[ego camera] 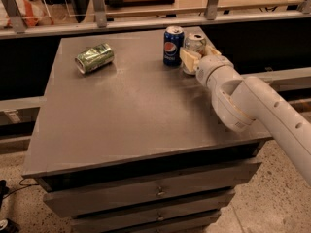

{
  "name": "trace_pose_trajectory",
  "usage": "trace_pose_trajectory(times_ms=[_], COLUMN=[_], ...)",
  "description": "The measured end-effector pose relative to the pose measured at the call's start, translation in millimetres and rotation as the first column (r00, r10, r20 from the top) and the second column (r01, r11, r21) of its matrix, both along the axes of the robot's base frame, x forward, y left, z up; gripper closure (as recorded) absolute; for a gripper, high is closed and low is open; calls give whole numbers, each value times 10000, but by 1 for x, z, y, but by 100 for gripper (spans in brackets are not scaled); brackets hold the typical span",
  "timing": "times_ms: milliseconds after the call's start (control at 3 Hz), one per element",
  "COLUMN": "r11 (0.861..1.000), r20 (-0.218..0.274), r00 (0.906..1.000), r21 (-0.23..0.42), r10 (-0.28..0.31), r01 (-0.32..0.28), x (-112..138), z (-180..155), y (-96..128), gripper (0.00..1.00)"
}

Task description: Move 7up can near pepsi can

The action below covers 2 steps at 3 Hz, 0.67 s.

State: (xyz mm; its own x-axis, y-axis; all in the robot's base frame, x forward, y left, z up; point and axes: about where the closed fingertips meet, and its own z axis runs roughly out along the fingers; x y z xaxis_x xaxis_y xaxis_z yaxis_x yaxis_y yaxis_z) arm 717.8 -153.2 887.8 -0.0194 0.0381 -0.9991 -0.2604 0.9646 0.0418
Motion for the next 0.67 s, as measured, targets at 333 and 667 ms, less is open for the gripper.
trace_pose_trajectory(times_ms=[333,667], r11=[9999,9999], r20=[44,53], r00=[10000,10000], r21=[-112,-137], r10=[15,29], r01=[-14,-29], x=[0,-1], z=[1,1], y=[1,1], gripper=[0,0])
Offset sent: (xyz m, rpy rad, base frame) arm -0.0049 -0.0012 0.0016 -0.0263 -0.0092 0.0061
